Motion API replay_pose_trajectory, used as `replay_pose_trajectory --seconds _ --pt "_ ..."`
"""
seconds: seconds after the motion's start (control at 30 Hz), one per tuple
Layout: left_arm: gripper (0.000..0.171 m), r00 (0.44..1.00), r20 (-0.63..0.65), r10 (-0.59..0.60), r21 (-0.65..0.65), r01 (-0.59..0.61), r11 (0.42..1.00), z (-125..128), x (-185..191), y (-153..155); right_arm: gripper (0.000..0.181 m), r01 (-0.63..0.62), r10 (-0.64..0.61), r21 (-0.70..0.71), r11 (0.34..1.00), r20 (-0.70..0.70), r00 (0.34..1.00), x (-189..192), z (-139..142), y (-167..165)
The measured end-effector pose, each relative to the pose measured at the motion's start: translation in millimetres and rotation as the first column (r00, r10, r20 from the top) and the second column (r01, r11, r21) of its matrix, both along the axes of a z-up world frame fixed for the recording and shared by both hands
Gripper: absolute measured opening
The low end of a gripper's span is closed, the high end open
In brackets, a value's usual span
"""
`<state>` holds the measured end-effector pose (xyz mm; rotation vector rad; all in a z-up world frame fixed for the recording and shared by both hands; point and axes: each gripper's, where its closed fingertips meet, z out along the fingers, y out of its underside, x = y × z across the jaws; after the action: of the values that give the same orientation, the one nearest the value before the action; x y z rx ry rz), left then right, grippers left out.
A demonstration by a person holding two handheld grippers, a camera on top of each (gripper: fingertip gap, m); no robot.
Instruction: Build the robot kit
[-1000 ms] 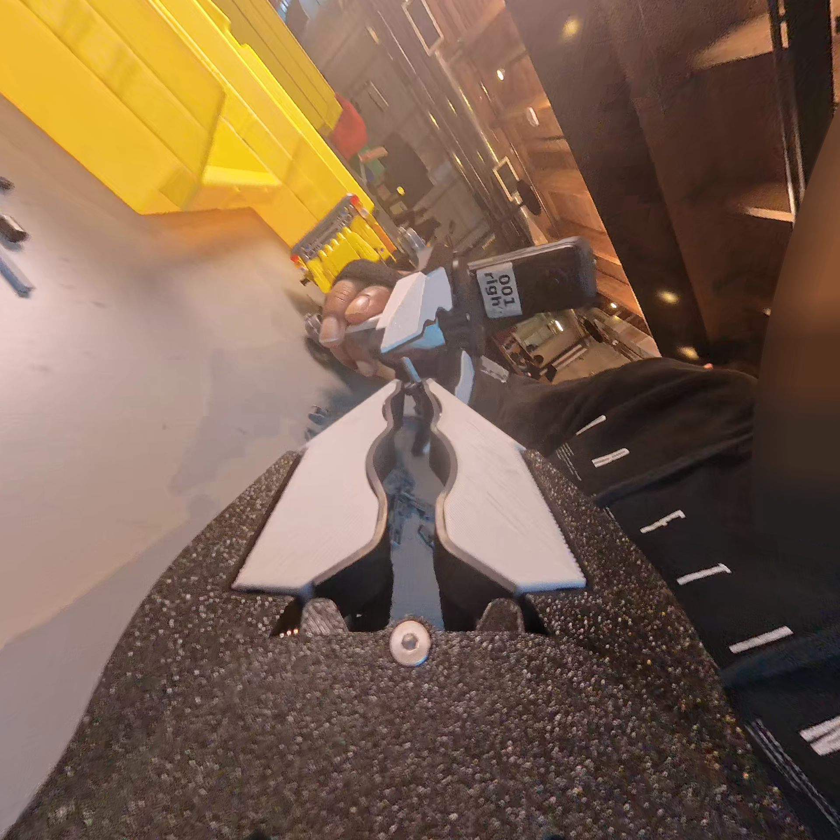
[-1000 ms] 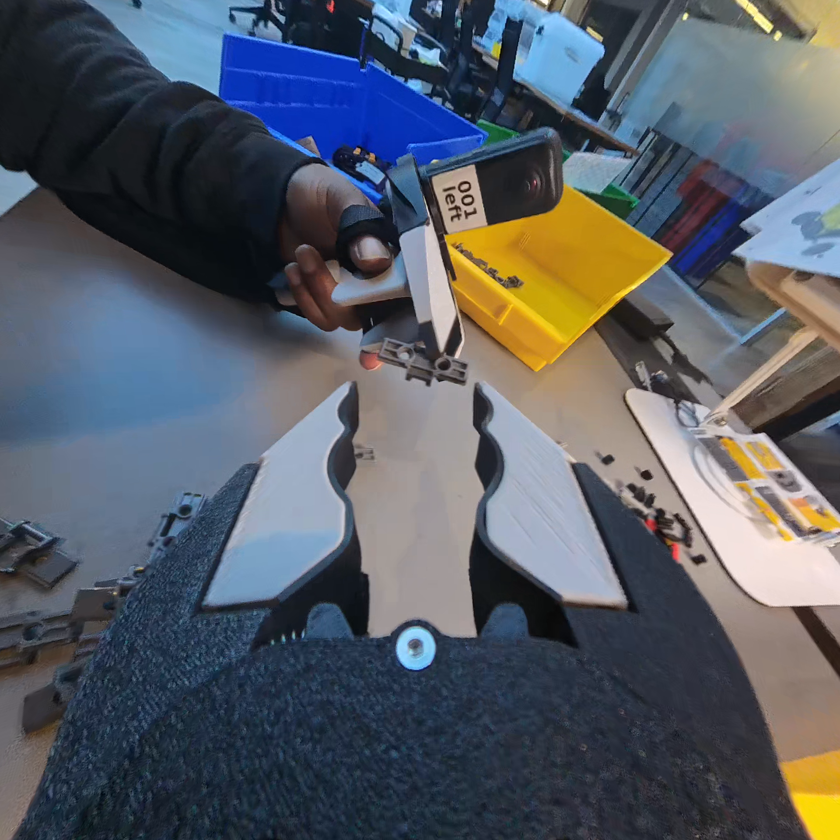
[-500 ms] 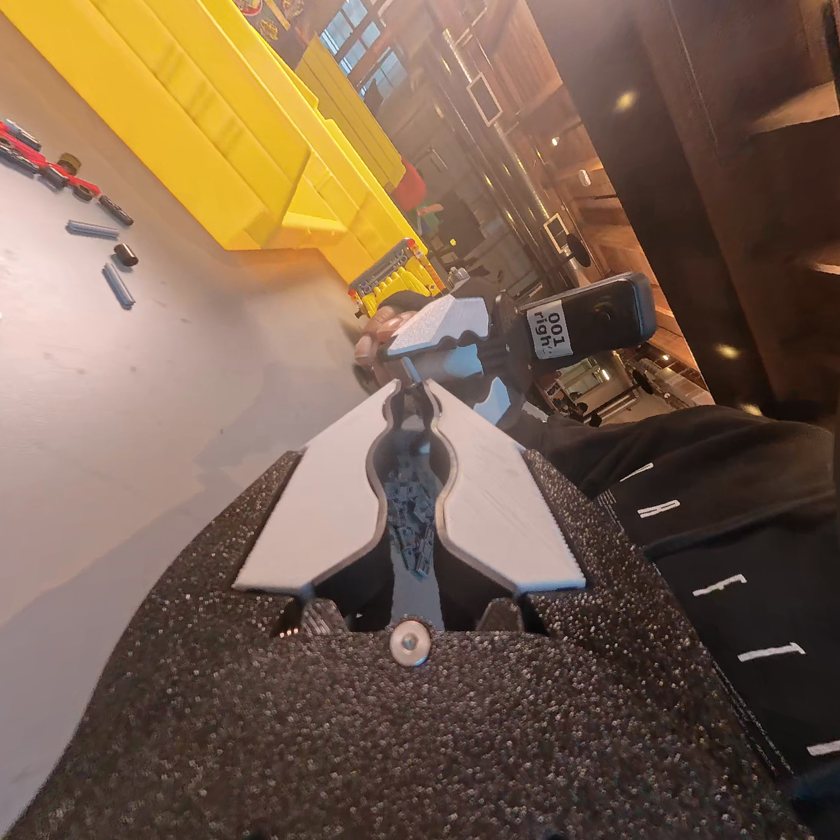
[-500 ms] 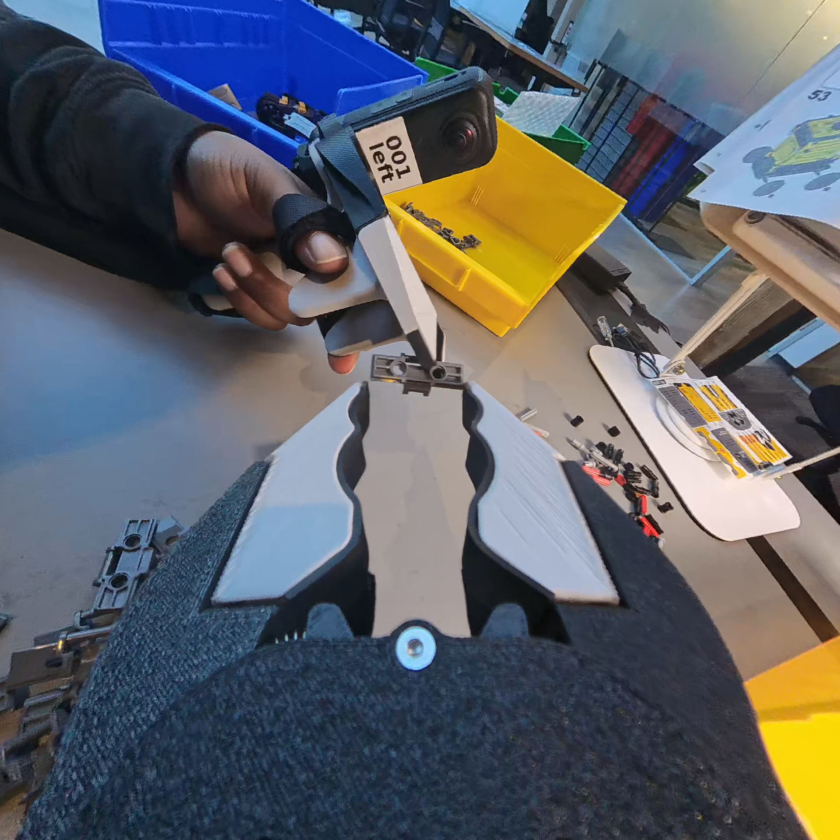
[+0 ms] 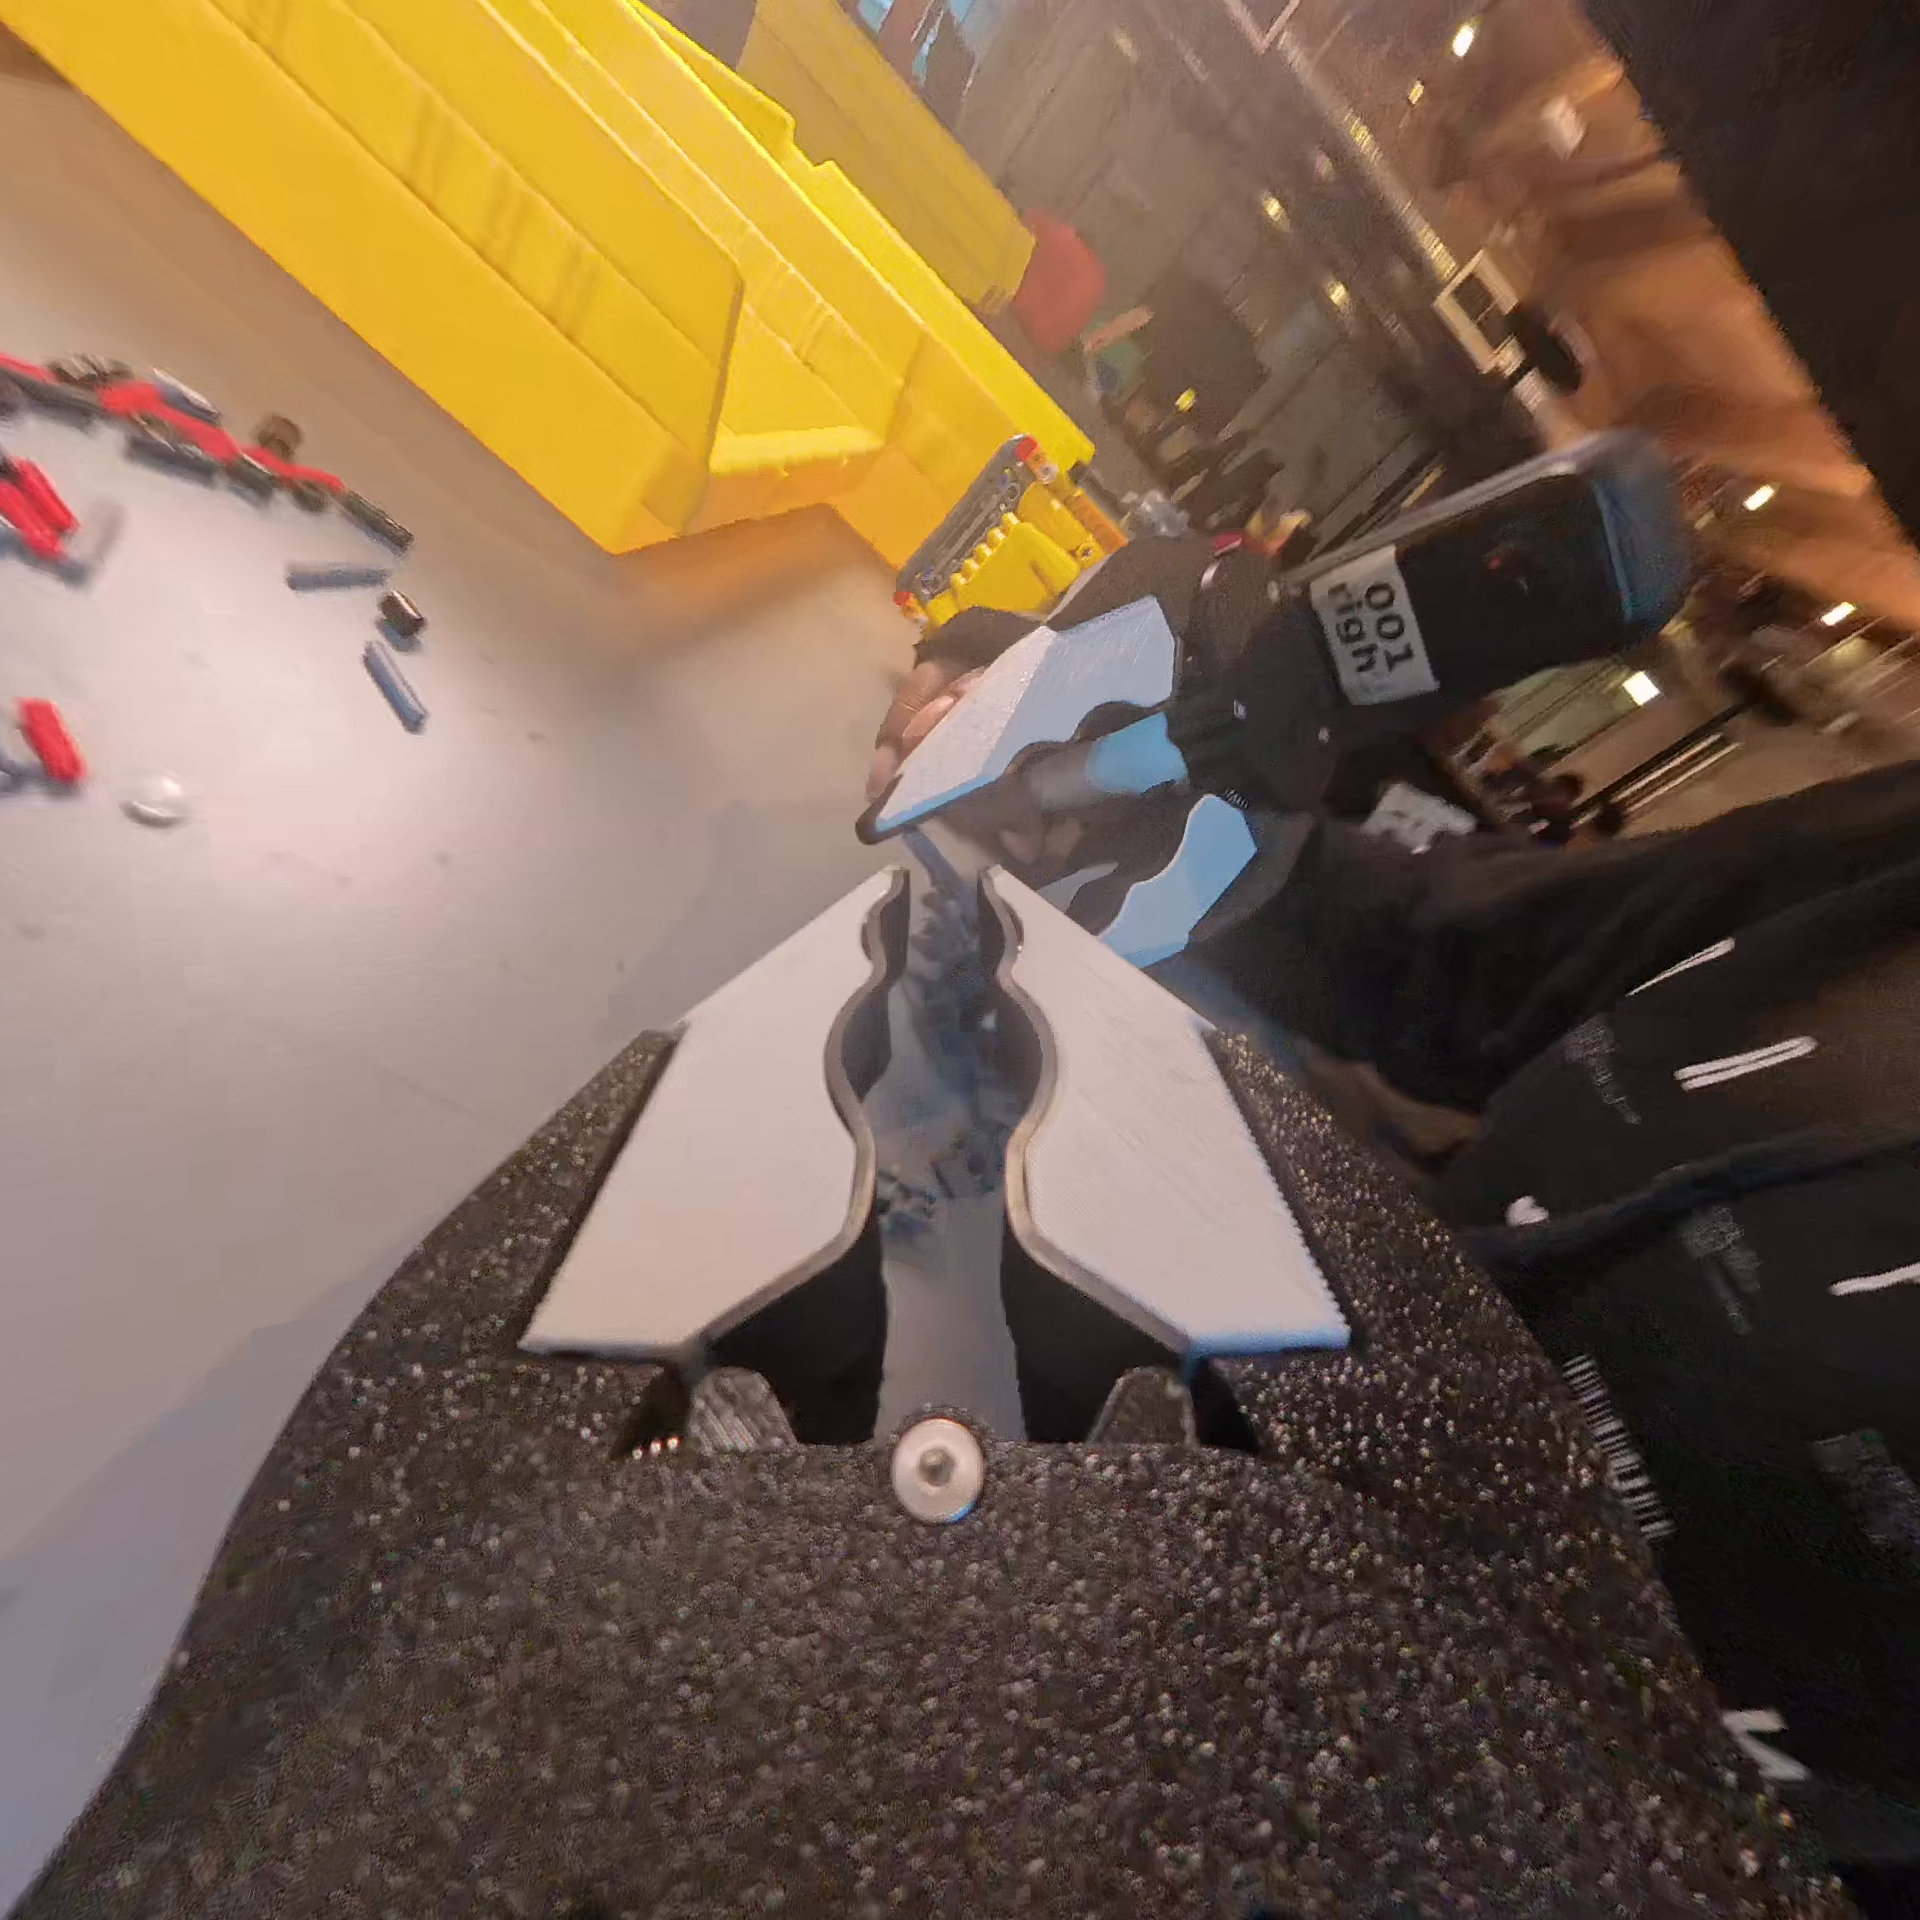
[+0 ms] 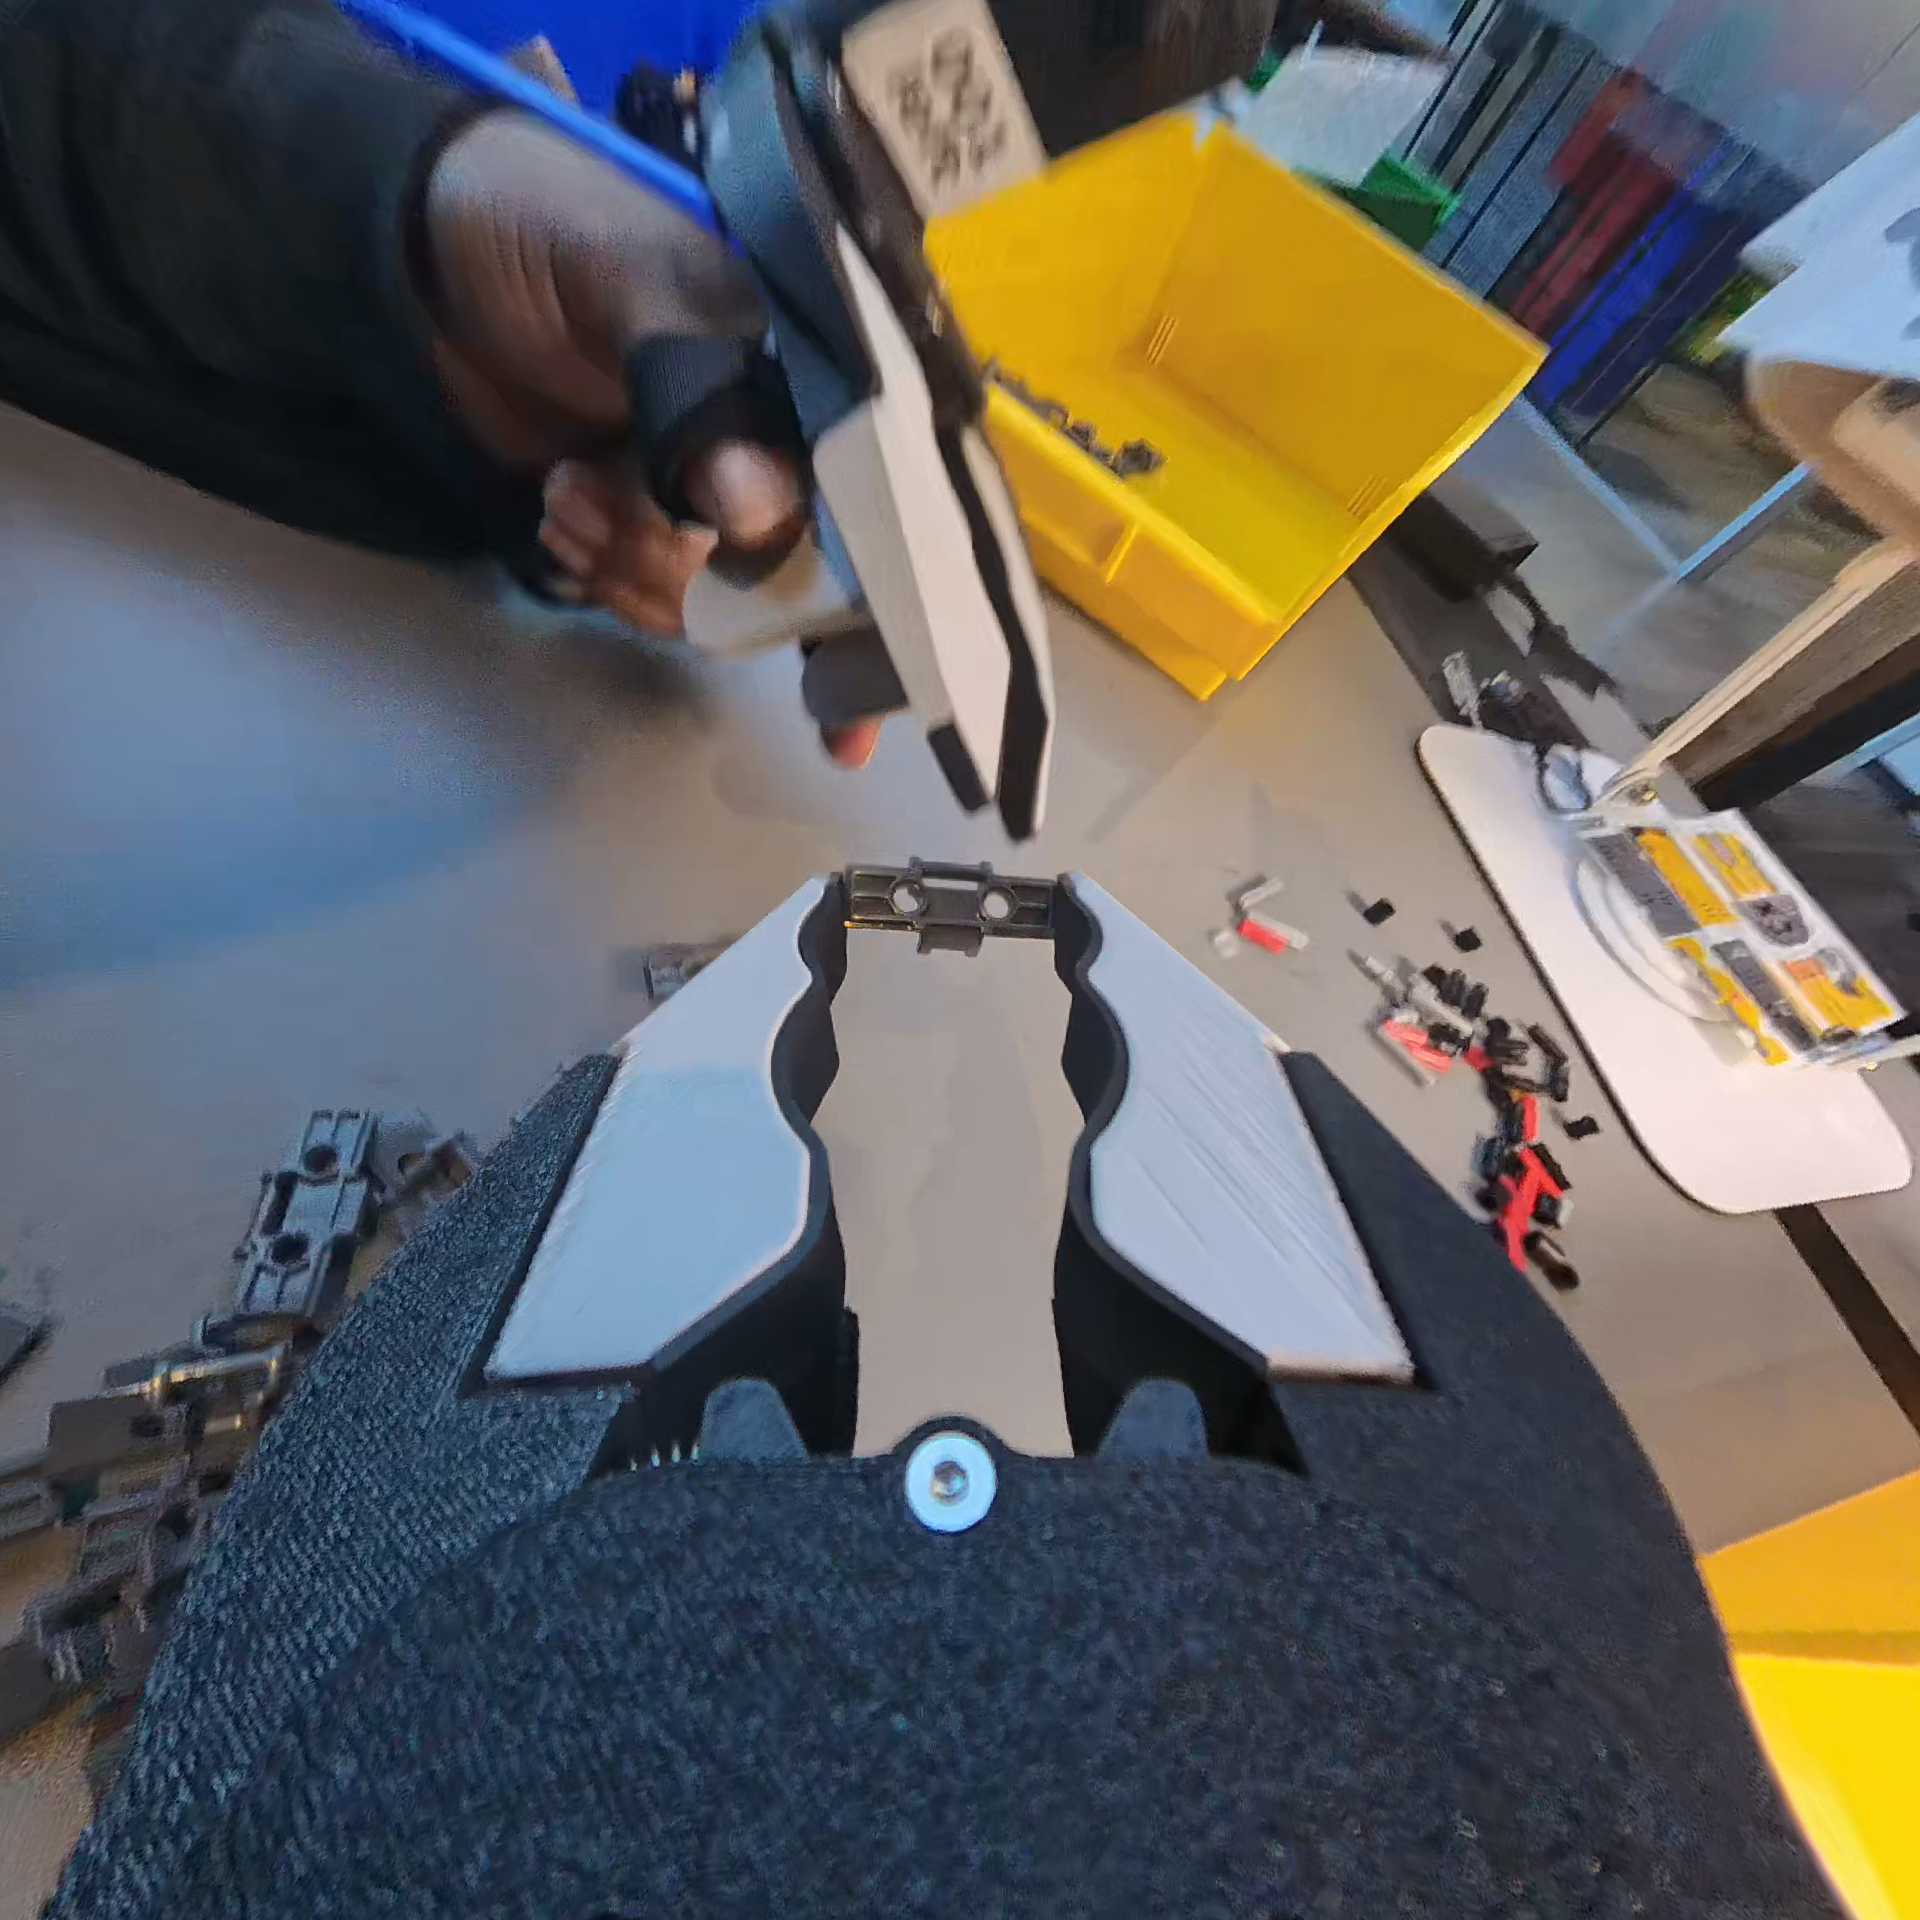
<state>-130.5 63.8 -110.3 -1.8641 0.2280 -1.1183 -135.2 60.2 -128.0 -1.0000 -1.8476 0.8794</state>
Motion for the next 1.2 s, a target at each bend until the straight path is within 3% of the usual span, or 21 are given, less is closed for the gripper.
replay_pose_trajectory --seconds 0.07,0.13,0.3,0.43,0.5,0.63,0.73,0.9,1.2 --pt "0.026 0.977 -0.206 -0.056 0.029 0.063 0.998 -9 -6 -7 0.040 0.005 -0.006 0.014 1.000 0.090 0.996 5 -17 6" --pt "0.033 0.912 -0.388 -0.132 0.021 0.152 0.988 -25 -8 -18 0.040 -0.002 0.002 0.000 1.000 0.163 0.987 8 -29 6" --pt "0.047 0.750 -0.605 -0.269 -0.054 0.298 0.953 -58 11 -40 0.040 -0.025 0.023 0.005 1.000 0.253 0.967 14 -43 0" --pt "0.061 0.646 -0.713 -0.273 -0.078 0.314 0.946 -77 13 -42 0.040 -0.041 0.040 -0.003 0.999 0.290 0.956 17 -49 -4" --pt "0.059 0.631 -0.728 -0.268 -0.077 0.314 0.946 -81 15 -41 0.040 -0.049 0.052 -0.016 0.999 0.295 0.954 17 -51 -6" --pt "0.037 0.624 -0.744 -0.240 -0.059 0.296 0.953 -81 11 -36 0.040 -0.065 0.070 -0.025 0.998 0.307 0.949 18 -52 -11" --pt "0.037 0.631 -0.740 -0.232 -0.032 0.312 0.950 -77 9 -35 0.040 -0.071 0.077 -0.031 0.997 0.311 0.947 18 -53 -12" --pt "0.036 0.706 -0.685 -0.181 0.071 0.311 0.948 -53 15 -31 0.040 -0.080 0.088 -0.037 0.996 0.304 0.949 18 -52 -15" --pt "0.036 0.658 -0.724 -0.207 0.027 0.327 0.945 -69 16 -33 0.040 -0.108 0.116 -0.041 0.993 0.314 0.942 17 -57 -25"
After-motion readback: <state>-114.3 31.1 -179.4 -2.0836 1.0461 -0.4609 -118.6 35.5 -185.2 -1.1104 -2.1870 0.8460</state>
